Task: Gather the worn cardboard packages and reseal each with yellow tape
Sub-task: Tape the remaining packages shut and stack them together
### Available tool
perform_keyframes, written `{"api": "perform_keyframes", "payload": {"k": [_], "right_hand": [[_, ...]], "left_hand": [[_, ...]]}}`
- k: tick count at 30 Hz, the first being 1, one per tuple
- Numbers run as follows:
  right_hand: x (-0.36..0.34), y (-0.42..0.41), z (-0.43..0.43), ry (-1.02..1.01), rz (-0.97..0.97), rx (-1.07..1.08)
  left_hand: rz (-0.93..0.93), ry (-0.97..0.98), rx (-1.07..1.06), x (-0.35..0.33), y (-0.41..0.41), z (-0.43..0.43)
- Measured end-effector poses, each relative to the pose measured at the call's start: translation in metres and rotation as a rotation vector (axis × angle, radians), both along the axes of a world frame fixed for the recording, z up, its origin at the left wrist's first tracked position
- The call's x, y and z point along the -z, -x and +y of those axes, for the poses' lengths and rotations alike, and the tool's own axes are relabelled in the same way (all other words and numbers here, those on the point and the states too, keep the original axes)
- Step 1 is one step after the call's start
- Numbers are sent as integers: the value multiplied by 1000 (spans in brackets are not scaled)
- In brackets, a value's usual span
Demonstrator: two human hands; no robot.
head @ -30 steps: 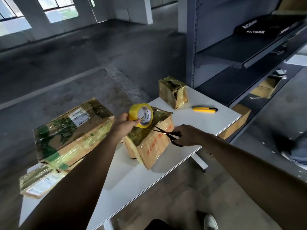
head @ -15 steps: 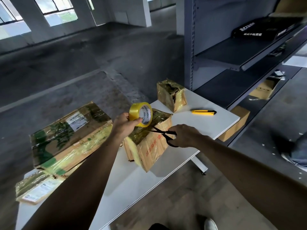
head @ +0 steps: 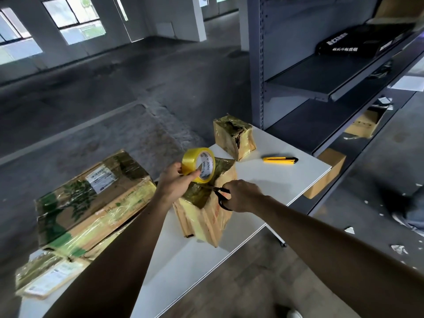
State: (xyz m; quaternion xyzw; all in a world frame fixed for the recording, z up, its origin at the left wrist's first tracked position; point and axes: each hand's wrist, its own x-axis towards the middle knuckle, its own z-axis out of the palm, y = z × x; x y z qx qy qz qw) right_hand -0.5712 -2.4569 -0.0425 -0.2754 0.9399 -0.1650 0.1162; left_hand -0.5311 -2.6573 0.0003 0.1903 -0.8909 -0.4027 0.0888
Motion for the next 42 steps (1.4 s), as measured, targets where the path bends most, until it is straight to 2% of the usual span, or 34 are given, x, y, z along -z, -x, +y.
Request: {"api": "perform_keyframes", "payload": {"k": [9,14,16,19,22,25,28,31,34,36,42], "right_hand": [[1,2,-1,-24,64,-18],[5,-1,-3,-73,143,-78],[8,-3,-8,-86,215,-94],[7,-1,-17,-78,325,-71],[7,1,-20,-30,184,28],[7,5,-16,104,1,199],[3,9,-15,395,-263,385],[-5,10,-18,665,-446,466],[-13,14,-20,898,-528,502],[-16,21,-21,990,-540,502],[-16,68,-22,1028,-571,472]], "left_hand": [[-31,-67,-21,2,1,-2],[53,-279,-112,9,4,-20],[96,-348,-110,29,16,-42],[102,-398,-129,16,9,-38],[109,-459,-144,7,0,-31],[119,-485,-145,8,-4,-34],[119,-524,-173,7,-6,-34],[97,-647,-176,10,-4,-29],[49,-761,-174,11,3,-23],[-11,-764,-146,15,10,-21],[-115,-742,14,15,43,-1]]}}
